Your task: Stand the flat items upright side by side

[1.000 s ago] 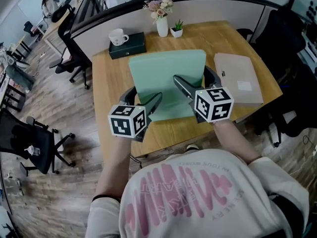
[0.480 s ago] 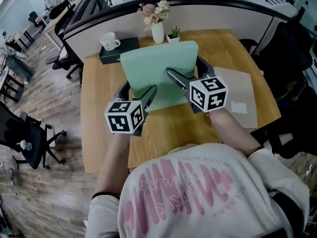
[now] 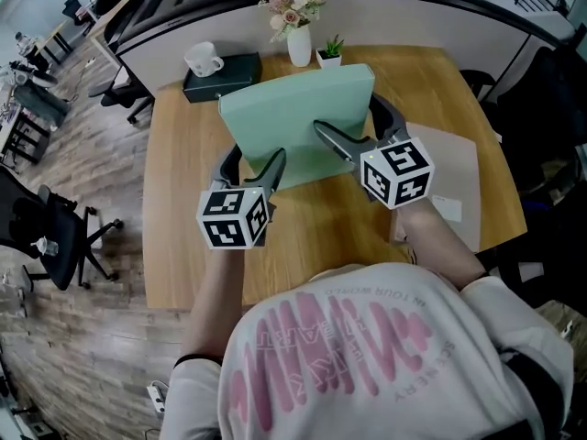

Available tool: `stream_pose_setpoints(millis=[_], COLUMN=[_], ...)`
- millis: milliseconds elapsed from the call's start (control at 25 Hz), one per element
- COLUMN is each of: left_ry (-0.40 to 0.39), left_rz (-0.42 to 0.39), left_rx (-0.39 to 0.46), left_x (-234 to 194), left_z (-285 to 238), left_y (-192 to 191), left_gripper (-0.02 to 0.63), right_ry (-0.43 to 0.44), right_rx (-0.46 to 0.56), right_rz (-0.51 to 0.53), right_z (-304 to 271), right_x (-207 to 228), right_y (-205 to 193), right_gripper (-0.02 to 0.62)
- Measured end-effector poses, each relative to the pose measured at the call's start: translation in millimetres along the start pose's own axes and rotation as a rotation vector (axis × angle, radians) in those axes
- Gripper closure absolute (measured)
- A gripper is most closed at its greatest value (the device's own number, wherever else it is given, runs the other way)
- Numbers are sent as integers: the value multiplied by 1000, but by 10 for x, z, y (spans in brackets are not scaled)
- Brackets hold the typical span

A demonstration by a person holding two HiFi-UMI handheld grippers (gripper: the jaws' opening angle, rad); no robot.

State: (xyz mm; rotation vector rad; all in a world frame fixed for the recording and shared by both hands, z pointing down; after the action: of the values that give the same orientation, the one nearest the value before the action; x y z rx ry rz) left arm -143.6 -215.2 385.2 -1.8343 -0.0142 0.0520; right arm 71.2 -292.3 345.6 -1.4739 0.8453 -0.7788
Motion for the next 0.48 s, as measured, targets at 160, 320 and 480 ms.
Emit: stream_pose_setpoints(millis=[160,320,480], left_ry=[5,1,-1], left_rz=[0,-6,-28], left_rx=[-3,-4,-2], left_x=[-8,-33,-36], left_z=[8,9,-6], left_y=[10,2,-9], left_gripper=[258,267,268], right_ry=[8,24,38], right_rx=[-3,-44,-60], right_rz=[-14,-47,-74], right_z=[15,0,0], right_x=[-3,6,23], right_y=[2,-83,-149], right_gripper=[129,127,127])
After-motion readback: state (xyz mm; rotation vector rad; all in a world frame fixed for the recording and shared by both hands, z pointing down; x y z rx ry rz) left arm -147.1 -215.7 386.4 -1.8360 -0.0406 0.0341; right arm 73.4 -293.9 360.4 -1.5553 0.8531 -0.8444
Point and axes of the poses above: the fingertips, and each gripper's own axes: z backward along the fingers, x to its right, y out of its top, the point moved 8 cm from there along z, backward along the fingers, and after that the axes turned 14 degrees about y, right-handed, at the moved point
